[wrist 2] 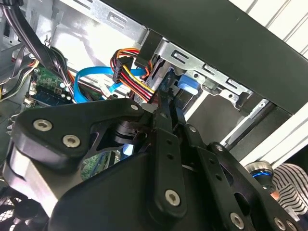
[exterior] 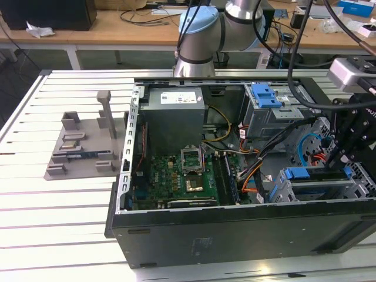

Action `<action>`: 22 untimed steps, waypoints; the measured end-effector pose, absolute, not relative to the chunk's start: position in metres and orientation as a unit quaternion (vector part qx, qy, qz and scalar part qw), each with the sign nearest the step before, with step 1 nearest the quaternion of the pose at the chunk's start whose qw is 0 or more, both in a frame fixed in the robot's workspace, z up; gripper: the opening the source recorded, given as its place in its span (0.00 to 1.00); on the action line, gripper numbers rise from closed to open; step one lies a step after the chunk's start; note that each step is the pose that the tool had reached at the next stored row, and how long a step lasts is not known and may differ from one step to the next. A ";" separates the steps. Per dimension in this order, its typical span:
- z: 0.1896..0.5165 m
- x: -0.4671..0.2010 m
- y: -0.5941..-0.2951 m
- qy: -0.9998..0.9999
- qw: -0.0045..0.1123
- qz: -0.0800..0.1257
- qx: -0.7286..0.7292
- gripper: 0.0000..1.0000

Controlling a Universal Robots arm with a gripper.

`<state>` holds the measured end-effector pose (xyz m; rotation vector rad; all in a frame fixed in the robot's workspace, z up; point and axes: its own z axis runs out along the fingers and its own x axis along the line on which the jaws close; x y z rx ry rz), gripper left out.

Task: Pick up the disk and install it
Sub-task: 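Insert the first disk wire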

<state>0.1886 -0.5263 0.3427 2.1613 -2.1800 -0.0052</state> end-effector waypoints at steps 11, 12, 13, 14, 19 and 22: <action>0.335 0.188 -0.526 -0.711 0.036 -0.002 0.702 0.17; 0.335 0.188 -0.526 -0.711 0.036 -0.002 0.702 0.17; 0.335 0.188 -0.526 -0.711 0.036 -0.002 0.702 0.17; 0.335 0.188 -0.526 -0.711 0.036 -0.002 0.702 0.17; 0.335 0.188 -0.526 -0.711 0.036 -0.002 0.702 0.25; 0.352 0.188 -0.526 -0.711 0.036 -0.002 0.702 0.25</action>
